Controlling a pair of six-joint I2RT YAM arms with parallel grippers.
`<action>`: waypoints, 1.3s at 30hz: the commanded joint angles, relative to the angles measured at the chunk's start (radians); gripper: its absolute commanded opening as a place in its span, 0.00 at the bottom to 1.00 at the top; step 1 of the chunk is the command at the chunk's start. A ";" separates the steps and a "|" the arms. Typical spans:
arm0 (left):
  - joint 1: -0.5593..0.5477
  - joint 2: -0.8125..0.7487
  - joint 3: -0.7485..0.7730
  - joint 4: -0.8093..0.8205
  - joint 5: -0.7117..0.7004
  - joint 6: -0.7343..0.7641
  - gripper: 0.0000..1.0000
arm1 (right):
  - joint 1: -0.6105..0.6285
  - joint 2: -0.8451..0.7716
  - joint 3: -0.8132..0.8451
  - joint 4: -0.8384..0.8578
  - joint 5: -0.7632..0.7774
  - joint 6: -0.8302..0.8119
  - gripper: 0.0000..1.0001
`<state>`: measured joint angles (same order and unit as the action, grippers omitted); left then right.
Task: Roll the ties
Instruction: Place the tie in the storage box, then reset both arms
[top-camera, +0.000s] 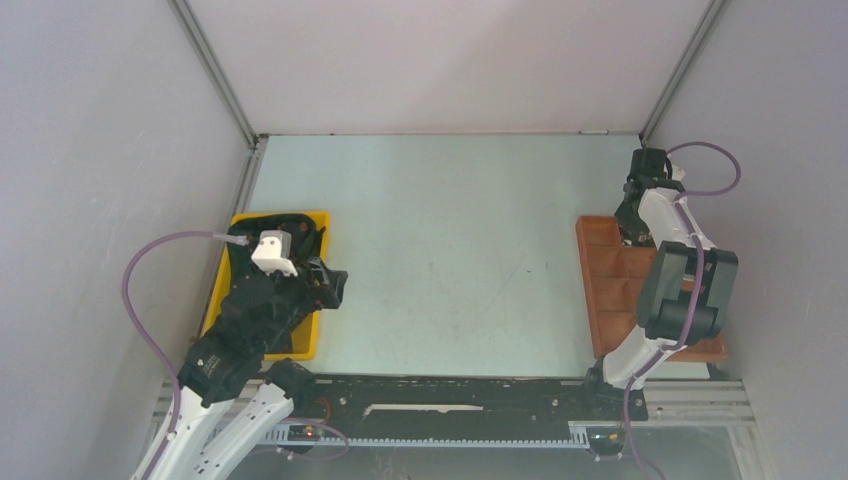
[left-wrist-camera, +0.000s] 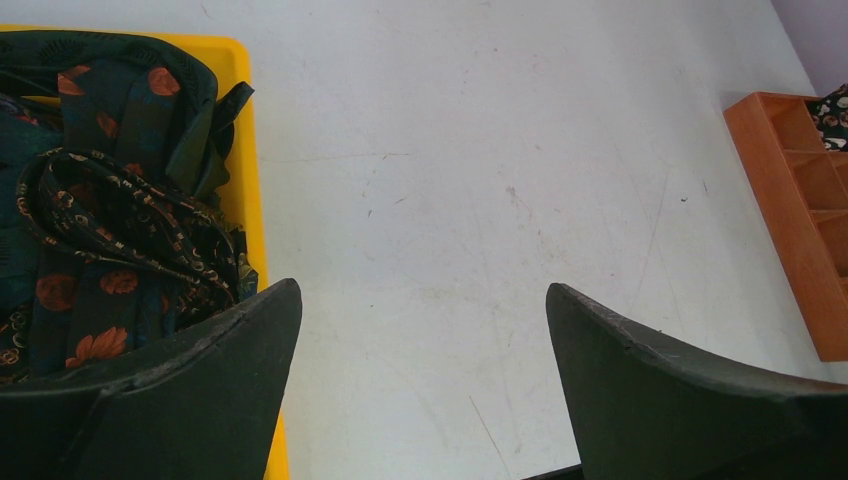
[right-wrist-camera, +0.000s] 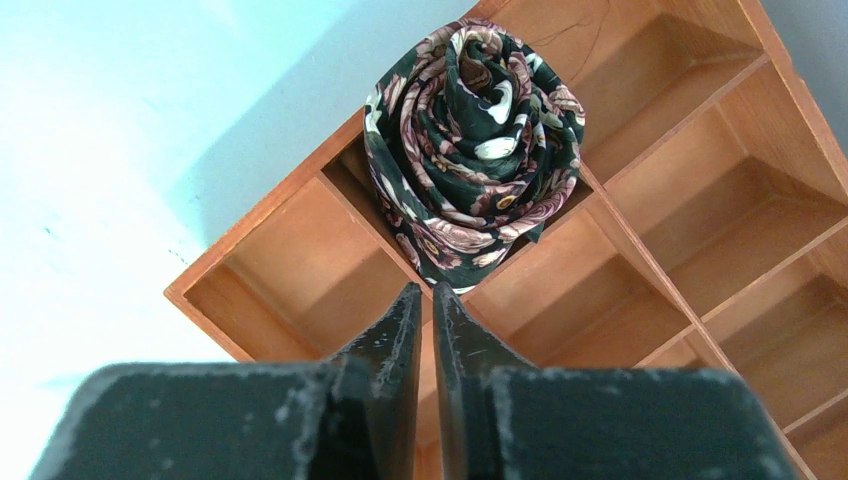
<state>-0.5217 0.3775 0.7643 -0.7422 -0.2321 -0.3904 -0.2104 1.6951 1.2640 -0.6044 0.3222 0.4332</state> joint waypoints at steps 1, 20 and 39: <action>-0.006 -0.009 -0.019 0.032 -0.011 0.023 0.98 | -0.010 -0.011 -0.002 0.020 0.026 -0.001 0.09; -0.007 0.007 -0.018 0.028 -0.016 0.023 0.98 | -0.047 0.119 -0.032 0.104 -0.014 0.003 0.02; -0.007 0.035 -0.018 0.026 -0.025 0.022 0.98 | 0.153 -0.405 -0.074 0.097 -0.197 -0.057 0.69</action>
<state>-0.5255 0.3950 0.7643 -0.7425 -0.2333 -0.3904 -0.0826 1.4147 1.1896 -0.5522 0.1955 0.4103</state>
